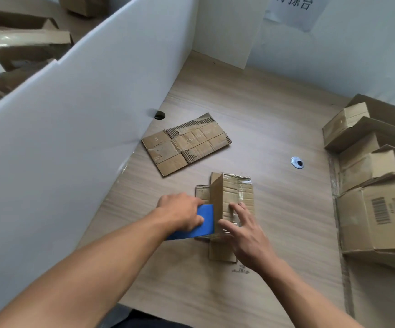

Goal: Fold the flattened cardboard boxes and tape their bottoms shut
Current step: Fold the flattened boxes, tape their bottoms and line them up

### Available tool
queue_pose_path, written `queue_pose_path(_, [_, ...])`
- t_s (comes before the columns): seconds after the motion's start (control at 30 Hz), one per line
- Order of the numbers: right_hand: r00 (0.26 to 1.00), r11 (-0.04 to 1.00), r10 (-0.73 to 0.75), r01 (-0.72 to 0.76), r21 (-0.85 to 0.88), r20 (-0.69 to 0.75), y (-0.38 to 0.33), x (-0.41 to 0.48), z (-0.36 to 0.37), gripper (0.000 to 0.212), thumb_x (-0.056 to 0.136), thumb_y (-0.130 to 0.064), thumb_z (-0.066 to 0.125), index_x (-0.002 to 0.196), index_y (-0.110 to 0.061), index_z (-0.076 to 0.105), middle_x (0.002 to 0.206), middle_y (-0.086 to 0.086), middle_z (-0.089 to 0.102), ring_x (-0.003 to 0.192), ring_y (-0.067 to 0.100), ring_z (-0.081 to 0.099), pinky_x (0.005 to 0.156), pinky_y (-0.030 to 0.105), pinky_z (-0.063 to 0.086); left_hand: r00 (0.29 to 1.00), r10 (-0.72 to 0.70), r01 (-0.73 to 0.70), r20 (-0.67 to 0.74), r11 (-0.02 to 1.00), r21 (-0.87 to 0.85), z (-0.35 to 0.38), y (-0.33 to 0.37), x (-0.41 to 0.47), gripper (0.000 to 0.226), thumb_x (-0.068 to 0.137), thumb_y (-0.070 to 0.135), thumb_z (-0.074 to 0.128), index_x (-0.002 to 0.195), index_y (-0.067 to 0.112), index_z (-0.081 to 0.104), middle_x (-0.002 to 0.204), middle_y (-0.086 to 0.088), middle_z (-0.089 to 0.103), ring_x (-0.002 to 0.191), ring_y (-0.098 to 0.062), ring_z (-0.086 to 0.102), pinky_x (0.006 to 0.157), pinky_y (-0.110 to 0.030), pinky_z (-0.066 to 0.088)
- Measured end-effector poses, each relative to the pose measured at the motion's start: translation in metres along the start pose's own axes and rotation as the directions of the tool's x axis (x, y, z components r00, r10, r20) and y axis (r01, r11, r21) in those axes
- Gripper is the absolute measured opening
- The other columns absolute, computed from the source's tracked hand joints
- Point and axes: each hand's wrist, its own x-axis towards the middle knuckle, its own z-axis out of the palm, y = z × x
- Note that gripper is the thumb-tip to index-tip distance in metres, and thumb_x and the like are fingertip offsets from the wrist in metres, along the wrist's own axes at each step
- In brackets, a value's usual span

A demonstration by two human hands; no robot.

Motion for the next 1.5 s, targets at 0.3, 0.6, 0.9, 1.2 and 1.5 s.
queue_pose_path(0.3, [0.996,0.985,0.083,-0.076,0.153,-0.041,-0.011,0.005,-0.020,0.019,0.093,-0.039,0.048,0.112,-0.038,0.051,0.149,0.009,0.030,0.138,0.034,0.037,0.086,0.048,0.053,0.997,0.033,-0.009,-0.067,0.941,0.339,0.000,0.025,0.018,0.032,0.098,0.026,0.049,0.128,0.021,0.061,0.128,-0.002,0.063,0.119,-0.025,0.060,0.087,-0.034,0.046])
queue_pose_path(0.6, [0.968,0.824,0.244,-0.174,0.540,-0.061,-0.007,-0.008,-0.038,0.030,0.085,-0.059,0.054,0.107,-0.041,0.063,0.143,-0.007,0.038,0.131,0.001,0.039,0.101,0.004,0.029,0.975,-0.109,0.141,-0.195,0.977,0.157,0.019,-0.048,0.011,0.053,0.099,0.044,0.045,0.148,0.045,0.024,0.117,-0.004,0.063,0.104,-0.027,0.062,0.074,-0.033,0.040])
queue_pose_path(0.9, [0.772,0.450,0.620,-0.498,0.741,0.141,-0.007,-0.045,-0.005,0.085,0.069,-0.022,0.053,0.150,-0.038,0.031,0.149,-0.006,0.035,0.138,0.006,0.034,0.117,0.028,0.027,0.978,-0.141,0.155,-0.153,0.985,0.081,0.083,-0.062,-0.002,0.081,0.099,0.045,0.041,0.152,0.042,-0.020,0.128,-0.009,0.047,0.114,-0.028,0.049,0.099,-0.039,0.038])
queue_pose_path(1.2, [0.720,0.308,0.615,-0.594,0.743,0.321,0.008,-0.060,0.015,0.092,0.087,-0.030,0.071,0.158,-0.037,0.012,0.145,-0.019,0.044,0.129,0.003,0.048,0.104,0.018,0.035,0.895,0.093,-0.113,-0.436,0.993,-0.019,0.073,-0.015,-0.006,0.063,0.086,0.040,0.054,0.146,0.022,0.046,0.151,-0.014,0.040,0.137,-0.034,0.033,0.113,-0.049,0.033])
queue_pose_path(1.5, [0.730,0.362,0.605,-0.608,0.707,0.318,0.004,-0.058,0.018,0.092,0.088,-0.038,0.072,0.159,-0.032,0.013,0.141,-0.018,0.047,0.129,0.007,0.050,0.102,0.017,0.037,0.888,0.410,-0.389,-0.207,0.911,0.134,0.069,0.057,0.000,0.061,0.094,0.051,0.042,0.149,0.025,0.039,0.155,-0.002,0.036,0.145,-0.022,0.029,0.119,-0.041,0.029])
